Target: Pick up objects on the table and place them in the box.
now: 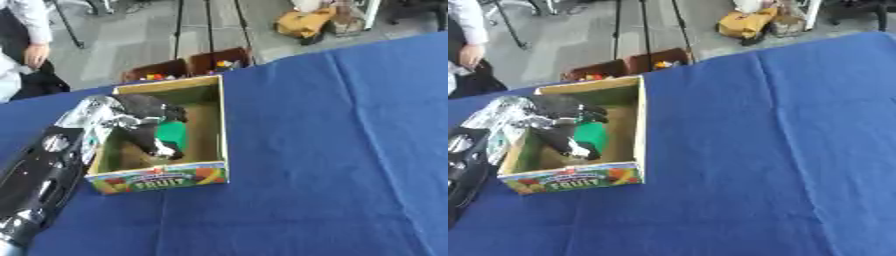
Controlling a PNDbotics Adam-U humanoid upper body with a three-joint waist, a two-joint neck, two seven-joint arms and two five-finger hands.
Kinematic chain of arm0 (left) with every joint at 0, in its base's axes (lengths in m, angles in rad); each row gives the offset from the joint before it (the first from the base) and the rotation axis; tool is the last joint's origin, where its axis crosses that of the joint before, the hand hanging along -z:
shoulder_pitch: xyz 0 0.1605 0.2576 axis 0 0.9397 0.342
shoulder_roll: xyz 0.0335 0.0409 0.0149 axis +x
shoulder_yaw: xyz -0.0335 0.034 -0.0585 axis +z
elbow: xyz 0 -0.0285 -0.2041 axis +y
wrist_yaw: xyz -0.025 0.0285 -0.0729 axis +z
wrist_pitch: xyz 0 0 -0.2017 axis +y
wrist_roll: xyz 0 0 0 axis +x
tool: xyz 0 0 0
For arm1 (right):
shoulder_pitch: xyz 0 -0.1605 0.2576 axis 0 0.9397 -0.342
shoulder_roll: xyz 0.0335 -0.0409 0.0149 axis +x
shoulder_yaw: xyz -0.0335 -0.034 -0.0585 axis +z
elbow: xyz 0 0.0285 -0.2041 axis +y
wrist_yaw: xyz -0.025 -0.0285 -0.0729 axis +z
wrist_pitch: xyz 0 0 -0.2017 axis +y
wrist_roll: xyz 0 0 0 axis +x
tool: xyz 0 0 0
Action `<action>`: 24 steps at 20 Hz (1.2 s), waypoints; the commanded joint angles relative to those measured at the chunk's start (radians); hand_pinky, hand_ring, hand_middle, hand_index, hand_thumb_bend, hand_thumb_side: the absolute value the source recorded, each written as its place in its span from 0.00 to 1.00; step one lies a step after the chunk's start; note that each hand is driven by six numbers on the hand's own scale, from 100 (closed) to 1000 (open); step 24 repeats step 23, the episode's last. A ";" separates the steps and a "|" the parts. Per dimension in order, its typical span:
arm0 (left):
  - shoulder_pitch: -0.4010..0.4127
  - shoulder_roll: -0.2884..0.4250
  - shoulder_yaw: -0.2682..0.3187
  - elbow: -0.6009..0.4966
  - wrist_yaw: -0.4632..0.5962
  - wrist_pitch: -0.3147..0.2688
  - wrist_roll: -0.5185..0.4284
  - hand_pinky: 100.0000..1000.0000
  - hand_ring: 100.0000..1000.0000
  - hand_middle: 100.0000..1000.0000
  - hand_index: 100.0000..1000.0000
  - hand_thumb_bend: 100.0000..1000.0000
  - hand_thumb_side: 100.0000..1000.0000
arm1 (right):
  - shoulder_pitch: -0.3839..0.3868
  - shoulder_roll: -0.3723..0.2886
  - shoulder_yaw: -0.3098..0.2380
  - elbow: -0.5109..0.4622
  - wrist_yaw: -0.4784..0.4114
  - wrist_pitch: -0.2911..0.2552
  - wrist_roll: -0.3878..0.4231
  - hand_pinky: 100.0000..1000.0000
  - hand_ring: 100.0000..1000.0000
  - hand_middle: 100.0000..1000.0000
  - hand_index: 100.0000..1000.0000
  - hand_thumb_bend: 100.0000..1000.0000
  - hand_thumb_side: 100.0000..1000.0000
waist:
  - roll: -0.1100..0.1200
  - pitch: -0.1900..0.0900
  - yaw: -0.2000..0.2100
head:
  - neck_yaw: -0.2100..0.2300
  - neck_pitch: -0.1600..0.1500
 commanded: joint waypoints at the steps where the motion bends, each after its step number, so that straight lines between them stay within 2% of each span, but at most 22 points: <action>1: -0.008 0.032 0.020 -0.061 0.068 -0.006 -0.009 1.00 1.00 1.00 1.00 0.36 0.99 | -0.008 -0.016 -0.006 -0.020 -0.005 0.000 -0.002 0.70 0.76 0.45 0.68 0.02 0.57 | -0.011 -0.027 0.004 | -0.005 -0.007; 7: 0.023 0.086 0.050 -0.269 0.287 0.029 -0.053 1.00 1.00 1.00 1.00 0.27 0.94 | -0.005 -0.015 -0.007 -0.020 -0.002 0.002 -0.007 0.70 0.76 0.46 0.68 0.00 0.56 | -0.012 -0.035 0.016 | -0.020 -0.001; 13: 0.081 0.151 0.089 -0.578 0.437 0.111 -0.048 1.00 1.00 1.00 1.00 0.22 0.85 | -0.006 -0.014 -0.010 -0.020 0.003 0.001 -0.016 0.69 0.75 0.46 0.68 0.00 0.56 | -0.017 -0.038 0.025 | -0.034 -0.001; 16: 0.141 0.182 0.111 -0.766 0.507 0.159 0.001 0.98 1.00 1.00 1.00 0.20 0.80 | -0.008 -0.013 -0.012 -0.020 0.006 -0.001 -0.022 0.69 0.75 0.46 0.68 0.00 0.55 | -0.019 -0.038 0.032 | -0.045 -0.002; 19: 0.221 0.195 0.138 -0.927 0.583 0.238 0.096 0.92 0.98 1.00 1.00 0.17 0.81 | -0.010 -0.012 -0.015 -0.020 0.011 -0.002 -0.029 0.69 0.75 0.46 0.68 0.00 0.55 | -0.023 -0.037 0.041 | -0.058 -0.004; 20: 0.250 0.194 0.148 -0.975 0.616 0.264 0.135 0.90 0.96 1.00 1.00 0.13 0.83 | -0.011 -0.012 -0.016 -0.020 0.012 -0.003 -0.033 0.69 0.75 0.46 0.68 0.00 0.55 | -0.025 -0.037 0.045 | -0.062 -0.004; 23: 0.320 0.182 0.180 -1.041 0.716 0.309 0.265 0.81 0.90 0.95 1.00 0.05 0.86 | -0.013 -0.010 -0.018 -0.020 0.017 -0.005 -0.044 0.69 0.75 0.47 0.68 0.00 0.54 | -0.029 -0.038 0.056 | -0.073 -0.003; 24: 0.320 0.182 0.180 -1.041 0.716 0.309 0.265 0.81 0.90 0.95 1.00 0.05 0.86 | -0.013 -0.010 -0.018 -0.020 0.017 -0.005 -0.044 0.69 0.75 0.47 0.68 0.00 0.54 | -0.029 -0.038 0.056 | -0.073 -0.003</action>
